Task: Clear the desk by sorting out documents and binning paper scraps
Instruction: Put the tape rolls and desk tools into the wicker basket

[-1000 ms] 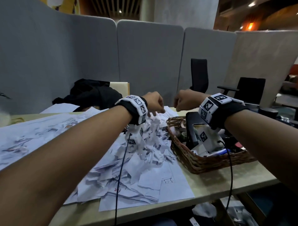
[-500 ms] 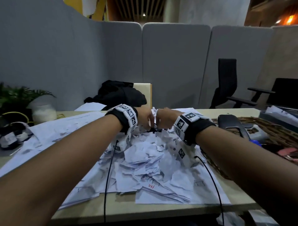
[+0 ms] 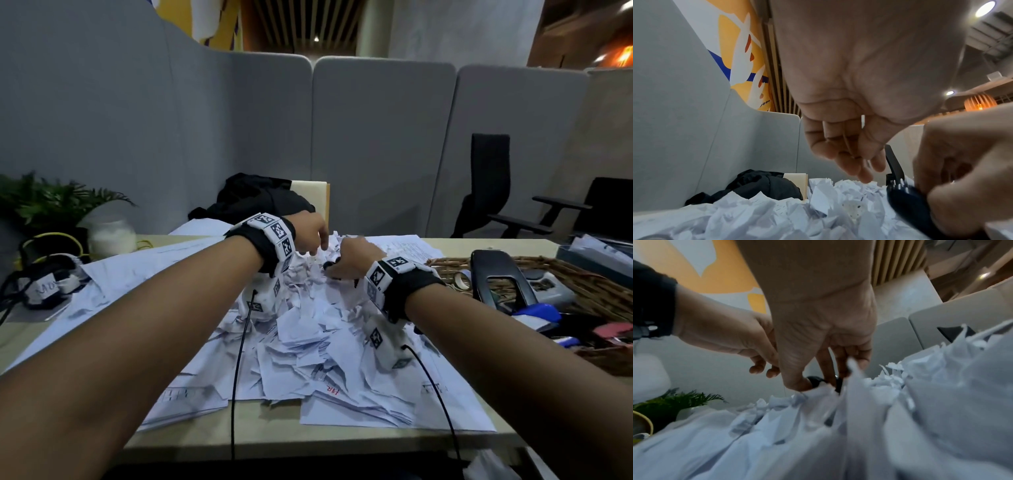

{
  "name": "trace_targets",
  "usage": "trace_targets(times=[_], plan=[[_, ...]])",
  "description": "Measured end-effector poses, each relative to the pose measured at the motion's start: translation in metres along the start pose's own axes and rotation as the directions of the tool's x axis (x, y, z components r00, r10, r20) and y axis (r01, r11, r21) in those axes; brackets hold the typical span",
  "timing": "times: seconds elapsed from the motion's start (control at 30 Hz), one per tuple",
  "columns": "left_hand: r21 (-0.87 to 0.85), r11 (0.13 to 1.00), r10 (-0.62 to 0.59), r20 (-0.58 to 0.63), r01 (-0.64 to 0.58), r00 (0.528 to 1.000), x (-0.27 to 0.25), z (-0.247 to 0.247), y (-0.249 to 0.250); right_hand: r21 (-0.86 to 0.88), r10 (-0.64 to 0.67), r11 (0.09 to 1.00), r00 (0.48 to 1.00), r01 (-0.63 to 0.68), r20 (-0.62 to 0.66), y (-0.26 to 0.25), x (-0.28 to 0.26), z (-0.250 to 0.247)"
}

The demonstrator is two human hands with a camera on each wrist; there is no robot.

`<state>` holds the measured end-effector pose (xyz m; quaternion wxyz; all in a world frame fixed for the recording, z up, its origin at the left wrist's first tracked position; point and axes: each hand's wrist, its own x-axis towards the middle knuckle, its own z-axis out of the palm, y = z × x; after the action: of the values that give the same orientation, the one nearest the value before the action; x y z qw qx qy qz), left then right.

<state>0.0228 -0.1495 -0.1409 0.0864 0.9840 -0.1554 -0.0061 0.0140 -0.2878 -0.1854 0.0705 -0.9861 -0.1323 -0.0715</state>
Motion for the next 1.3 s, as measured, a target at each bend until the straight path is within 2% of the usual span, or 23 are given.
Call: trace_targets(times=[0.1, 0.2, 0.33, 0.43, 0.57, 0.67, 0.77, 0.9, 0.97, 1.13, 1.3], plan=[[-0.016, 1.000, -0.007, -0.042, 0.006, 0.999, -0.004, -0.005, -0.005, 0.106, 0.019, 0.994, 0.990, -0.005, -0.138, 0.004, -0.001, -0.014], [-0.060, 0.998, 0.006, -0.048, -0.009, 0.999, -0.011, -0.018, -0.016, 0.274, 0.055, 0.961, 0.959, 0.024, -0.277, 0.013, -0.004, -0.029], [-0.169, 0.985, 0.023, -0.003, -0.023, 1.000, -0.028, -0.038, -0.045, 0.518, 0.154, 0.852, 0.905, 0.082, -0.396, 0.027, -0.006, -0.043], [-0.151, 0.988, -0.031, 0.050, 0.038, 0.998, -0.040, -0.044, -0.067, 0.606, 0.175, 0.781, 0.877, 0.153, -0.447, 0.023, -0.009, -0.053], [0.015, 0.988, -0.151, 0.117, 0.151, 0.982, -0.050, -0.033, -0.086, 0.691, 0.206, 0.698, 0.871, 0.188, -0.446, 0.004, -0.006, -0.056], [0.224, 0.955, -0.218, 0.085, 0.195, 0.972, -0.054, -0.017, -0.101, 0.758, 0.197, 0.616, 0.890, 0.213, -0.411, -0.009, -0.004, -0.052], [0.350, 0.902, -0.287, 0.054, 0.251, 0.956, -0.055, 0.002, -0.117, 0.757, 0.132, 0.603, 0.905, 0.251, -0.405, -0.015, -0.006, -0.051], [0.350, 0.896, -0.331, 0.113, 0.274, 0.937, -0.049, 0.020, -0.123, 0.734, 0.077, 0.610, 0.901, 0.296, -0.428, -0.011, -0.007, -0.059], [0.323, 0.902, -0.337, 0.106, 0.288, 0.936, -0.045, 0.027, -0.122, 0.733, 0.085, 0.616, 0.901, 0.288, -0.426, -0.007, -0.008, -0.063], [0.316, 0.873, -0.388, -0.013, 0.372, 0.922, -0.037, 0.037, -0.120, 0.718, 0.140, 0.641, 0.878, 0.272, -0.457, 0.016, -0.015, -0.078], [0.285, 0.892, -0.303, -0.203, 0.352, 0.931, -0.034, 0.017, -0.109, 0.746, 0.216, 0.616, 0.857, 0.252, -0.468, 0.040, -0.022, -0.089]])
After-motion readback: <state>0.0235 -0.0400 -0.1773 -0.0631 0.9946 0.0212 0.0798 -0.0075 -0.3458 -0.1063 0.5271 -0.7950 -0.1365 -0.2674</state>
